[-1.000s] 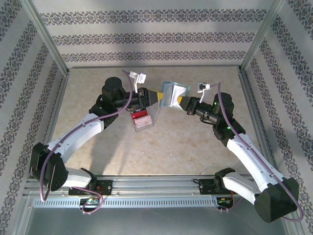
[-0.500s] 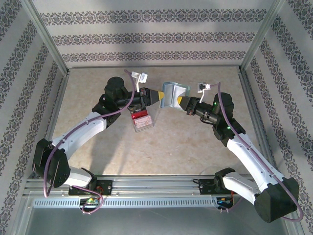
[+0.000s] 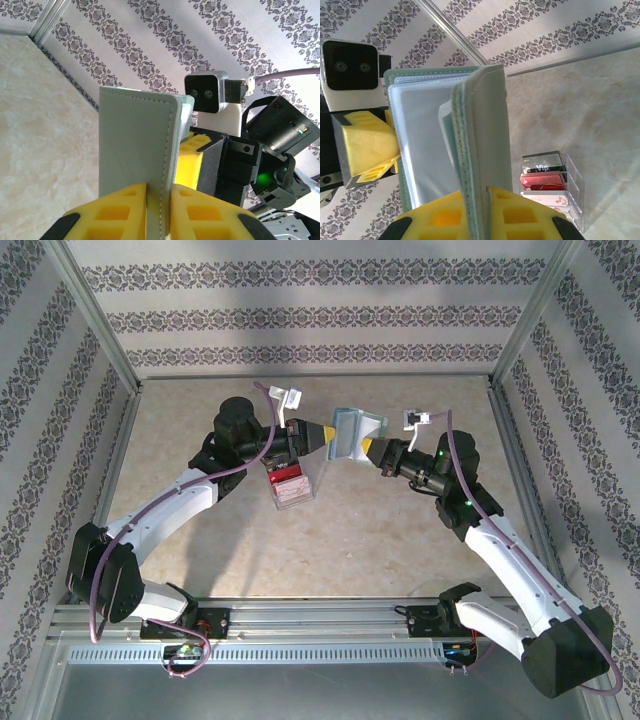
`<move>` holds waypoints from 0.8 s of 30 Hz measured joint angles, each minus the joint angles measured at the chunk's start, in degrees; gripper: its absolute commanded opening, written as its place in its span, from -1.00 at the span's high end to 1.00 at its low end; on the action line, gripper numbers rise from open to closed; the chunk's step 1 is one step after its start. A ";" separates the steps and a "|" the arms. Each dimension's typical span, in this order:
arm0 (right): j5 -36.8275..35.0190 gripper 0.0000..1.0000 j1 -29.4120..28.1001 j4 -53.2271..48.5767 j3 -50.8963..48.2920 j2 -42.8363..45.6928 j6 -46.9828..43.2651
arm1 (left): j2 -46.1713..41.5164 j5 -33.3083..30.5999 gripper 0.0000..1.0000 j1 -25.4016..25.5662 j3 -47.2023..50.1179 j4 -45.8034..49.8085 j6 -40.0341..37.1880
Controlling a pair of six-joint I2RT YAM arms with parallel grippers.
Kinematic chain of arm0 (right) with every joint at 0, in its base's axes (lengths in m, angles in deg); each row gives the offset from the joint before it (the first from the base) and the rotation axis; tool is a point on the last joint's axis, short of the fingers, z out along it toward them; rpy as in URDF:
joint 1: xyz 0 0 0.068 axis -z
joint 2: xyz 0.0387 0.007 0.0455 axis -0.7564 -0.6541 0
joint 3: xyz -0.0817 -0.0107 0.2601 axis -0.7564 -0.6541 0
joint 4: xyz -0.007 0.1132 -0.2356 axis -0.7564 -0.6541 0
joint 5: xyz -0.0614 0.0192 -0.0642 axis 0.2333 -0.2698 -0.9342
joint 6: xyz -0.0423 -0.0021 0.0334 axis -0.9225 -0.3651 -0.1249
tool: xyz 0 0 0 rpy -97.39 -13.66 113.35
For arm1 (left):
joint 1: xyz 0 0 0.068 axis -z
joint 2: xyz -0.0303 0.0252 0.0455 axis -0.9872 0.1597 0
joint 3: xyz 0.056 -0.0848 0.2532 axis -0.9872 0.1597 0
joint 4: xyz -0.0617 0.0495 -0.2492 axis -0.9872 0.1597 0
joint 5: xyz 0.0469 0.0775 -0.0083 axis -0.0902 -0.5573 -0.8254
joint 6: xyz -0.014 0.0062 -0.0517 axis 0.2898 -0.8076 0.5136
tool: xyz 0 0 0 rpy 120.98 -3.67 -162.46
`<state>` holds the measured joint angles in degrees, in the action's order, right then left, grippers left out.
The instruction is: Take the credit cards out of the card holder
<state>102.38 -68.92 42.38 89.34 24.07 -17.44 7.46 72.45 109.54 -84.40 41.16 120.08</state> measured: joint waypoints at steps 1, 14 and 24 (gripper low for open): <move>0.00 1.00 0.00 0.00 0.00 0.15 0.00 | -0.02 -0.11 0.71 0.00 0.00 0.02 -0.07; 0.85 1.00 -1.97 0.44 0.55 0.44 0.00 | -1.60 -0.57 0.51 -0.31 0.00 1.51 -2.40; 1.05 1.00 -2.25 0.63 1.42 0.72 0.00 | -3.13 -1.70 0.68 -0.35 0.28 2.91 -3.74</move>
<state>103.43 -71.17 43.01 90.76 24.80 -17.44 4.34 70.74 109.19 -84.12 44.07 116.34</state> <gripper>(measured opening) 0.094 0.164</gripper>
